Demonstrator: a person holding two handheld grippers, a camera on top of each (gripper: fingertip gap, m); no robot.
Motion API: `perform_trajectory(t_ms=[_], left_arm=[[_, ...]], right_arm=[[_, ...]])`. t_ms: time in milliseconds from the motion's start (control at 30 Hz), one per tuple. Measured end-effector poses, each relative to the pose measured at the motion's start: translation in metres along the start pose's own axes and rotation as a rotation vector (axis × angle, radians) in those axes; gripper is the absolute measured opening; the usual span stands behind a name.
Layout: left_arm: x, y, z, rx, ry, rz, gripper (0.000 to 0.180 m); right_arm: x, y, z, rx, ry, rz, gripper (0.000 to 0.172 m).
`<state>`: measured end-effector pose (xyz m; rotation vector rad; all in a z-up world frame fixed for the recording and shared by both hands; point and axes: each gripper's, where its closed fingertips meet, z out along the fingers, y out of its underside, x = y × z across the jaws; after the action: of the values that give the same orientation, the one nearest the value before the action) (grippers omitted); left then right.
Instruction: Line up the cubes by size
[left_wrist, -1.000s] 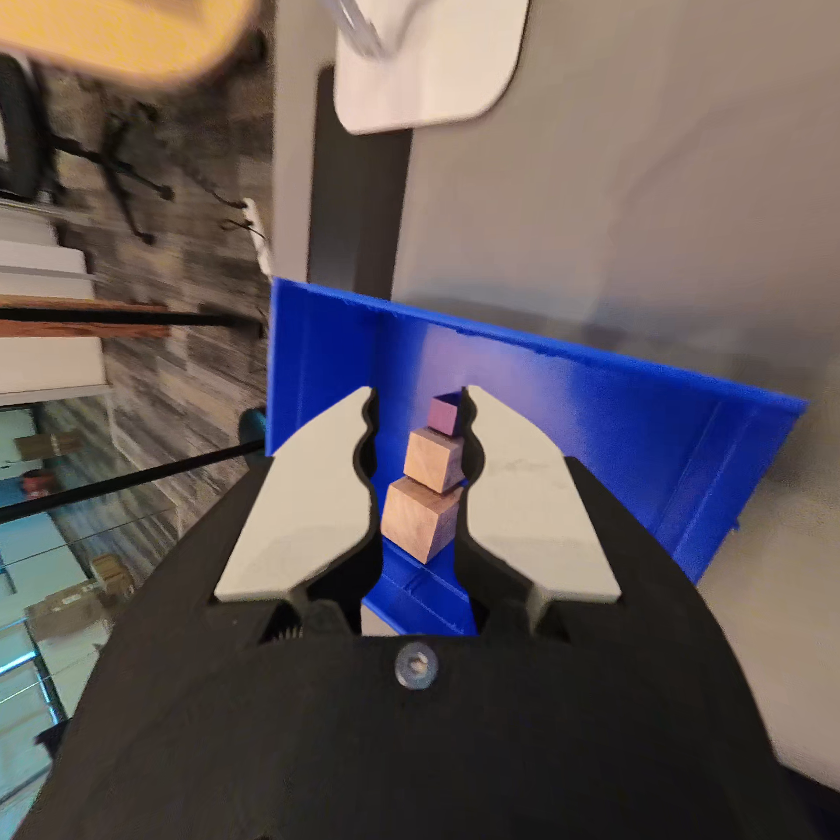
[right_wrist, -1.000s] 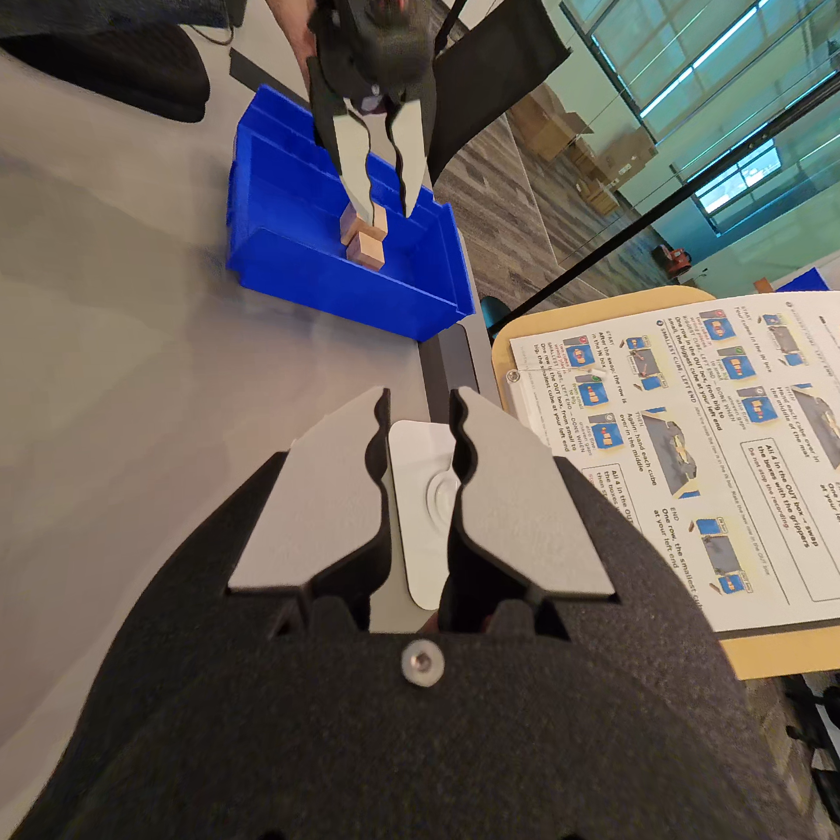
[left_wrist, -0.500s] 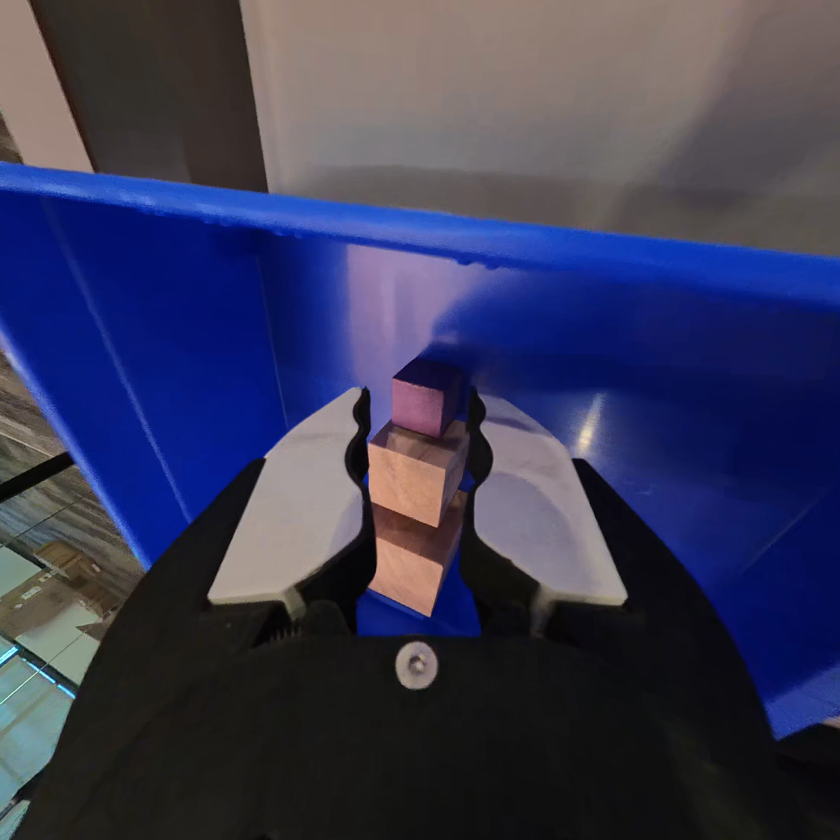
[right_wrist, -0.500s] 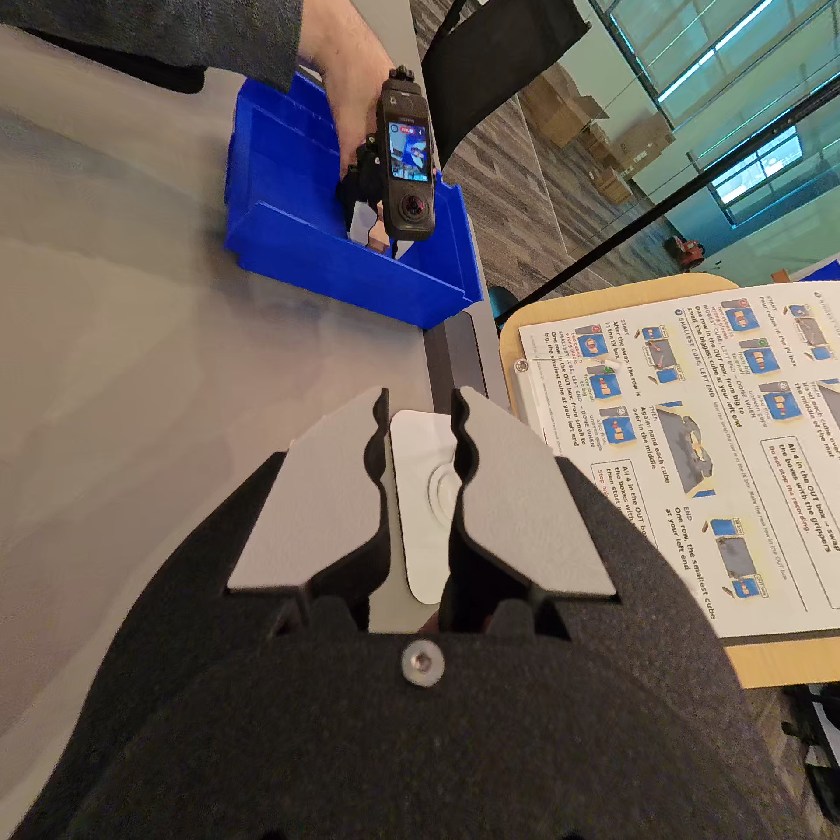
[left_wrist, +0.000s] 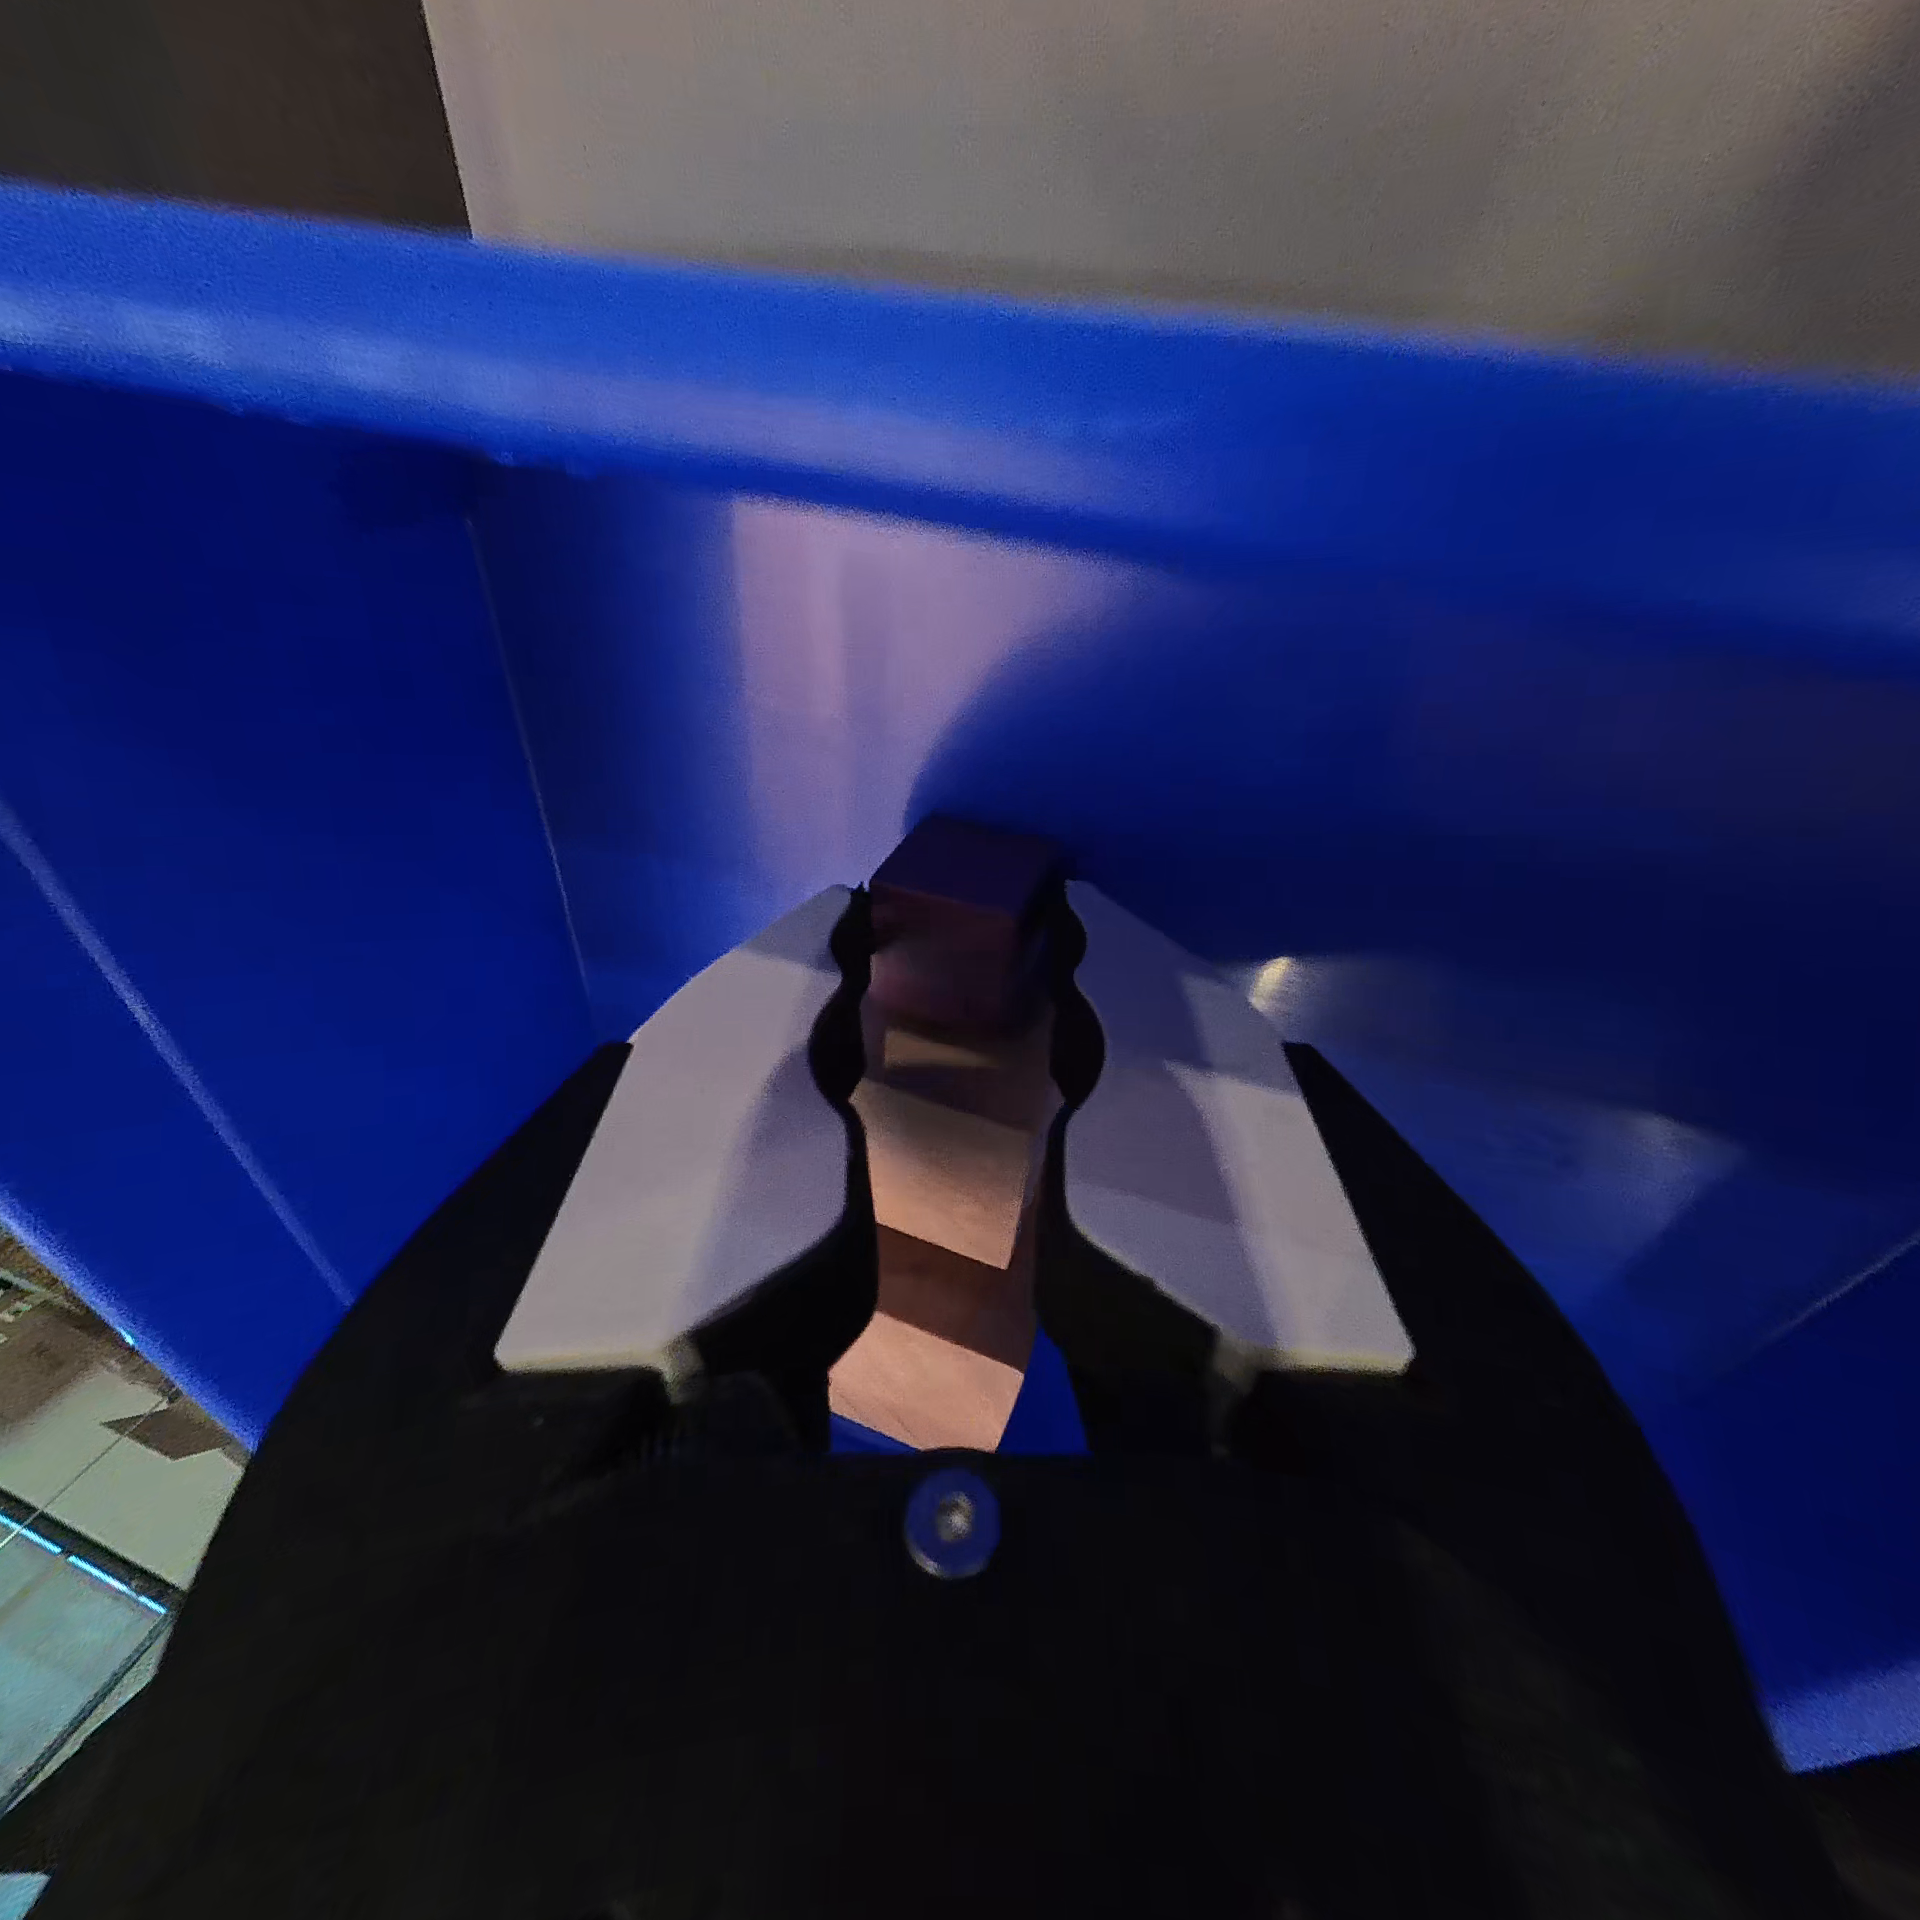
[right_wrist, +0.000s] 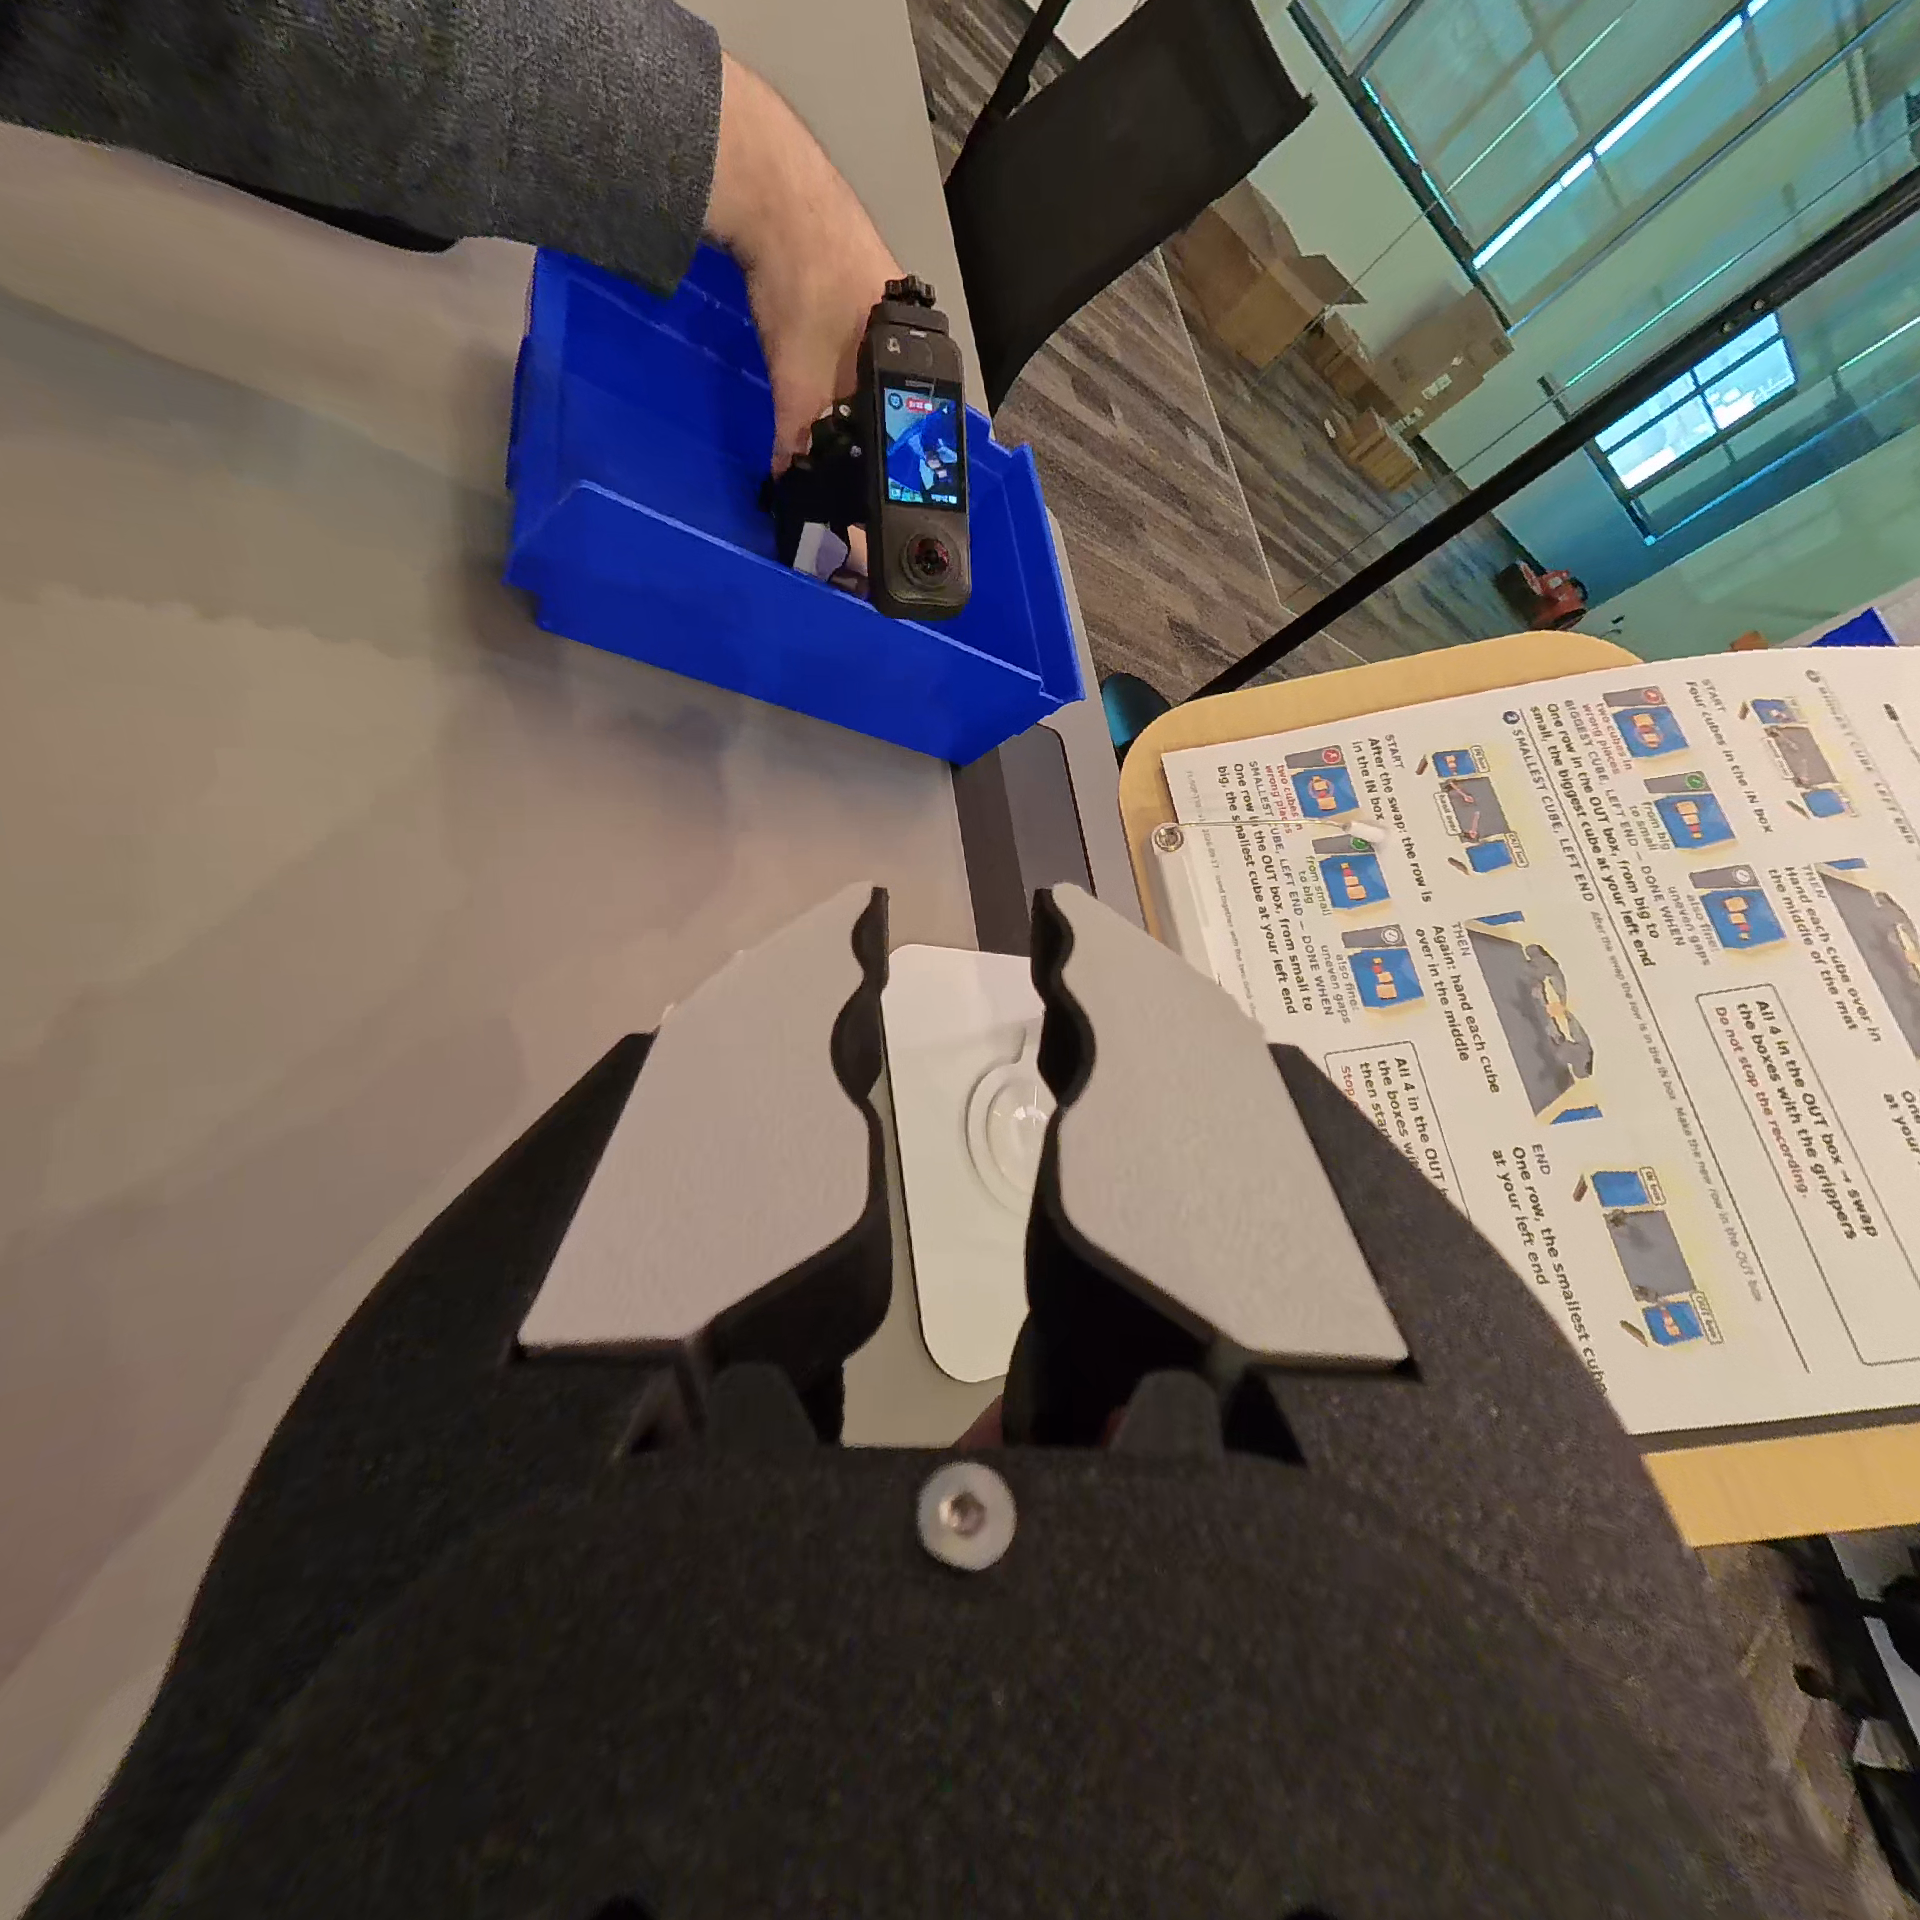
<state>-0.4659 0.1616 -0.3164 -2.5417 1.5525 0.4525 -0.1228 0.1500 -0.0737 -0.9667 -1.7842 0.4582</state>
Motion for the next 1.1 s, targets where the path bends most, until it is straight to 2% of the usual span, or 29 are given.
perform_trajectory(t_ms=[133, 233, 333, 433, 667, 800, 900, 967, 1100], left_arm=[[0.000, -0.004, -0.005, 0.032, -0.001, -0.010, 0.031], [-0.006, -0.007, -0.022, 0.078, -0.063, -0.039, 0.030], [-0.016, -0.011, -0.061, 0.189, -0.169, -0.102, 0.030], [-0.020, -0.021, -0.118, 0.363, -0.296, -0.163, 0.030], [0.018, -0.095, -0.254, 0.877, -0.478, -0.140, 0.030], [0.049, -0.147, -0.315, 1.170, -0.486, -0.082, 0.030], [0.071, -0.181, -0.348, 1.358, -0.448, -0.032, 0.029], [0.082, -0.201, -0.360, 1.425, -0.431, 0.006, 0.029], [0.092, -0.223, -0.379, 1.555, -0.391, 0.014, 0.029]], right_arm=[[0.000, 0.001, 0.002, -0.007, 0.003, -0.004, 0.026], [0.000, -0.003, 0.003, 0.010, 0.001, -0.005, 0.026], [-0.002, -0.006, 0.005, 0.026, -0.003, -0.007, 0.026], [-0.002, -0.012, 0.008, 0.045, 0.002, -0.011, 0.027], [-0.007, -0.041, 0.016, 0.168, 0.011, -0.011, 0.030], [-0.008, -0.057, 0.021, 0.239, 0.028, -0.006, 0.032], [-0.005, -0.068, 0.020, 0.297, 0.050, 0.019, 0.034], [-0.001, -0.074, 0.017, 0.342, 0.068, 0.040, 0.034], [0.003, -0.082, 0.006, 0.435, 0.054, 0.089, 0.035]])
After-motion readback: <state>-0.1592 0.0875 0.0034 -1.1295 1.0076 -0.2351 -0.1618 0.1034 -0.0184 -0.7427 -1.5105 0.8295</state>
